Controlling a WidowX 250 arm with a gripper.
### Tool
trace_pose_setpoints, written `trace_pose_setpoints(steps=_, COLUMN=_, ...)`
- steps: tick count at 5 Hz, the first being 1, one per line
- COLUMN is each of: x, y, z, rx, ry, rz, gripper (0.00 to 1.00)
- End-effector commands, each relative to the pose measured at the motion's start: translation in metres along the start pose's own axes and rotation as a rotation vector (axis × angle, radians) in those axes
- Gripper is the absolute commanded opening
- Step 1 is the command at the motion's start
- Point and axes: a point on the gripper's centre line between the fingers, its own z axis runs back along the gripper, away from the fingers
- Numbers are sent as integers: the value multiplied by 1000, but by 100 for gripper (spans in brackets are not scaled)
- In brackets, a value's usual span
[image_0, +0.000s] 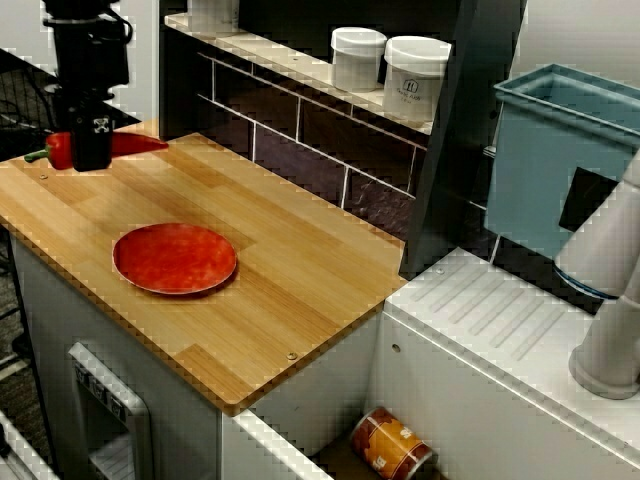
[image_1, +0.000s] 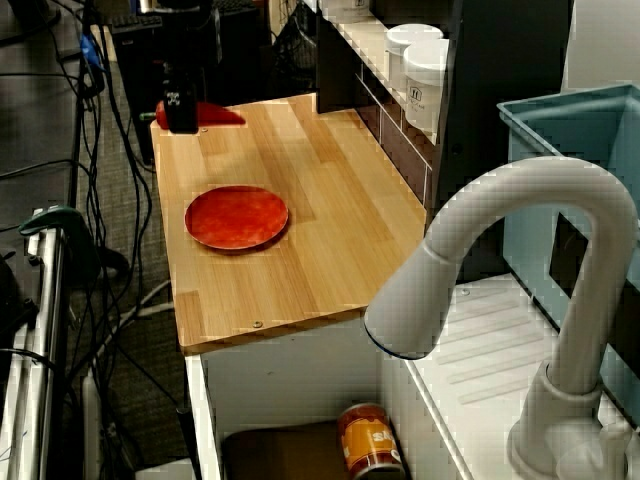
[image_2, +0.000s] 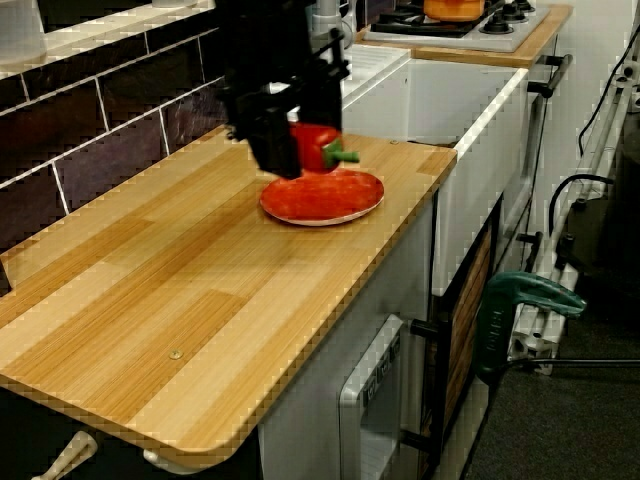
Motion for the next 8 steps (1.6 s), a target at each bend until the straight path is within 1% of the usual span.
trace_pose_setpoints(steps=1, x=-2, y=64, z=24, rx=58, ry=-111, rz=160, gripper=0)
trace_pose_setpoints(steps=2, x=-3, y=78, z=18, rx=86, ry=-124, rz=186, gripper=0)
trace_pose_setpoints(steps=3, x=0, y=81, z=8, rx=117, ry=-106, rz=179, gripper=0)
trace_pose_setpoints(steps=4, x=-1, y=81, z=-10, rx=166, ry=-104, rz=151, gripper=0)
trace_pose_setpoints(steps=5, x=3, y=81, z=-19, rx=172, ry=-104, rz=81, gripper=0)
trace_pose_setpoints(steps=6, x=10, y=85, z=-23, rx=143, ry=-87, rz=37, gripper=0)
trace_pose_setpoints(steps=7, x=14, y=87, z=-26, rx=105, ry=-49, rz=37, gripper=100)
trace_pose_setpoints(steps=8, x=14, y=85, z=-22, rx=71, ry=-35, rz=28, gripper=100)
